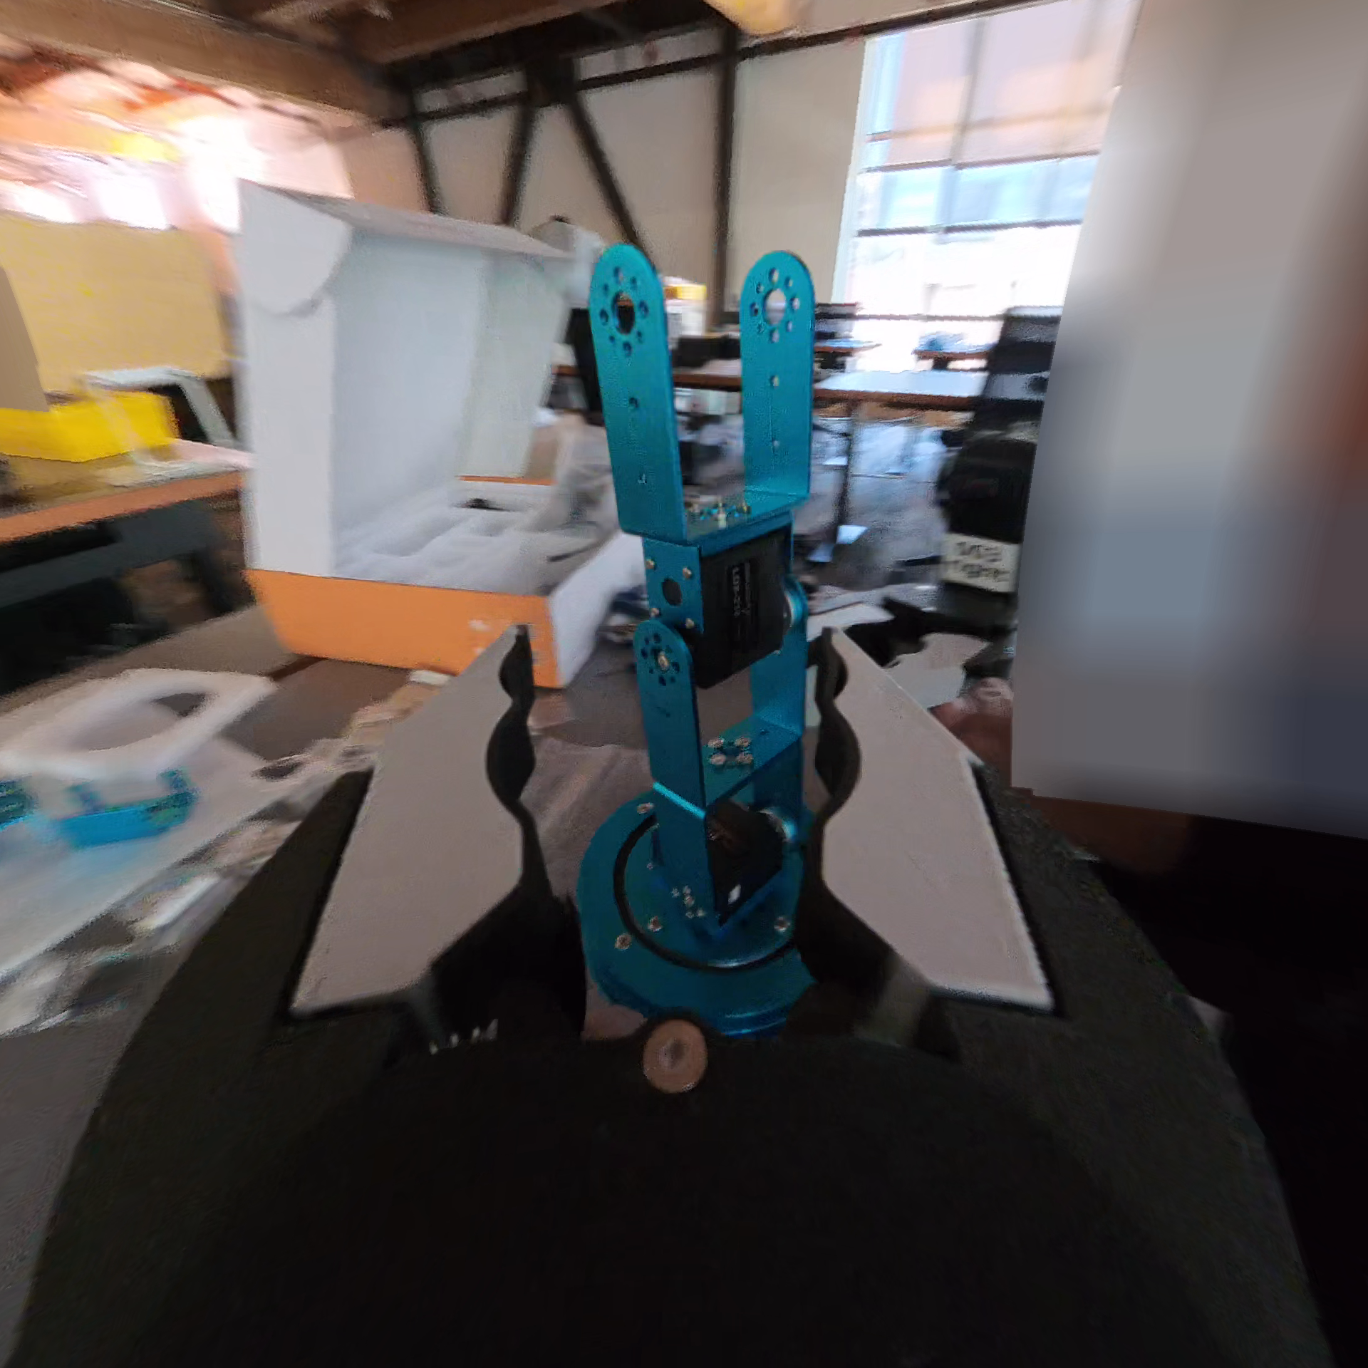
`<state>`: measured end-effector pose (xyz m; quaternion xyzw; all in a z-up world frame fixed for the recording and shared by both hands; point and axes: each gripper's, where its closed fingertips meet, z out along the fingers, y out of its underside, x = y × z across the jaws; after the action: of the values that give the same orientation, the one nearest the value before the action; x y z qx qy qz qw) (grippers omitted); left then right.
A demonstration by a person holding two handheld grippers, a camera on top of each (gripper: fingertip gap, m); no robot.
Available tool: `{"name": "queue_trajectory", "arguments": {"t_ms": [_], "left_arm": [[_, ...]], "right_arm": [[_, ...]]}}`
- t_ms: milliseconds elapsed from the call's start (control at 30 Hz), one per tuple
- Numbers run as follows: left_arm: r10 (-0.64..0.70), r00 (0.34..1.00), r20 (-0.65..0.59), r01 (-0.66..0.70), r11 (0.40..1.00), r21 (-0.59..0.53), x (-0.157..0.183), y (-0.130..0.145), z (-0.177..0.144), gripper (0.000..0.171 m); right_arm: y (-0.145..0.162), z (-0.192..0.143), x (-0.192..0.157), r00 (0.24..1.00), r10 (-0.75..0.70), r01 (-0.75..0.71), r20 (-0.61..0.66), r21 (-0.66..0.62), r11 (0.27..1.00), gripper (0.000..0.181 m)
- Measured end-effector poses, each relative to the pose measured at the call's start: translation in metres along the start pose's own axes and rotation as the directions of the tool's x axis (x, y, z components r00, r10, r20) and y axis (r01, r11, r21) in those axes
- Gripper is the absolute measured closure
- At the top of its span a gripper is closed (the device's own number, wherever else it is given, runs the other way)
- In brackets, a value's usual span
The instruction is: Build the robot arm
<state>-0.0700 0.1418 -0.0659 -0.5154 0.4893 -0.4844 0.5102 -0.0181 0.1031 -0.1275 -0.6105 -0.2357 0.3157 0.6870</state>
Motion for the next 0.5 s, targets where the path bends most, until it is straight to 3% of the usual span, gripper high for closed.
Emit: {"name": "queue_trajectory", "arguments": {"t_ms": [100, 233, 500], "left_arm": [[-0.099, 0.971, -0.220, 0.095, 0.995, -0.028, 0.005, 0.002, 0.011, 0.094], [-0.125, 0.917, -0.378, 0.096, 0.991, -0.096, 0.018, 0.010, 0.020, 0.100], [-0.107, 0.891, -0.441, 0.054, 0.990, -0.130, 0.020, 0.012, 0.032, 0.123]], "right_arm": [[0.001, 0.016, 0.000, 0.998, 0.049, -0.049, 0.028, -0.014, 0.999, 0.140], [-0.007, 0.028, -0.002, 0.998, 0.039, -0.040, 0.039, 0.018, 0.999, 0.142], [-0.019, 0.027, -0.002, 1.000, -0.005, 0.004, 0.006, 0.085, 0.996, 0.156]]}}
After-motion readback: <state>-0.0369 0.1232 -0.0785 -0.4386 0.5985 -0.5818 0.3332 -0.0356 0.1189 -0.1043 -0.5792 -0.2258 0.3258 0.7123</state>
